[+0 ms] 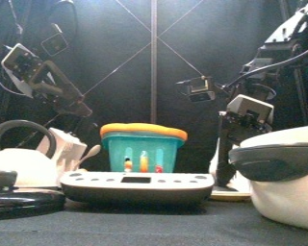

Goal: Grab kettle lid

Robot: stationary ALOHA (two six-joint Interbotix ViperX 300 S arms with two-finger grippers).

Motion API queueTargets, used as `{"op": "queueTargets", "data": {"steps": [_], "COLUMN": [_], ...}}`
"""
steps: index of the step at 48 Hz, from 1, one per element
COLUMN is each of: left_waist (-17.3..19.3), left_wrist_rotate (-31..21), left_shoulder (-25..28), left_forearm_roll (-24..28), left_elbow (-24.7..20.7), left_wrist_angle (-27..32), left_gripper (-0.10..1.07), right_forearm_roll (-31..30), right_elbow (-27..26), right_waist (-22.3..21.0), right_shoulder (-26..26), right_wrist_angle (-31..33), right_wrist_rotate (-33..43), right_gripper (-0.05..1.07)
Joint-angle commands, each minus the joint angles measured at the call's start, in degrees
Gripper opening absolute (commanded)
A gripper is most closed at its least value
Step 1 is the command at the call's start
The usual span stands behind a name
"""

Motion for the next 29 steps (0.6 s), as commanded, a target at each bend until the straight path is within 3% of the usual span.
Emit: {"op": "queueTargets", "data": {"steps": [1,29], "left_waist": [0.09,0.09], "left_wrist_rotate": [0.00,0.00], "left_shoulder": [-0.09,-0.09], "left_forearm_roll": [-0.09,-0.26], "left_elbow": [-0.62,-0.88], "left_wrist_angle": [-0.26,-0.26], "left_gripper": [0.98,0.98], "right_forearm_roll": [-0.09,-0.09], "right_elbow": [-0.79,-0.18], "right_waist": [-0.26,1.41], "right_shoulder": [-1.49,-9.14], "right_wrist_angle": [0.18,6.77], "right_wrist_rotate": [-0.09,0.00], "right_gripper": [0.69,0.69]}}
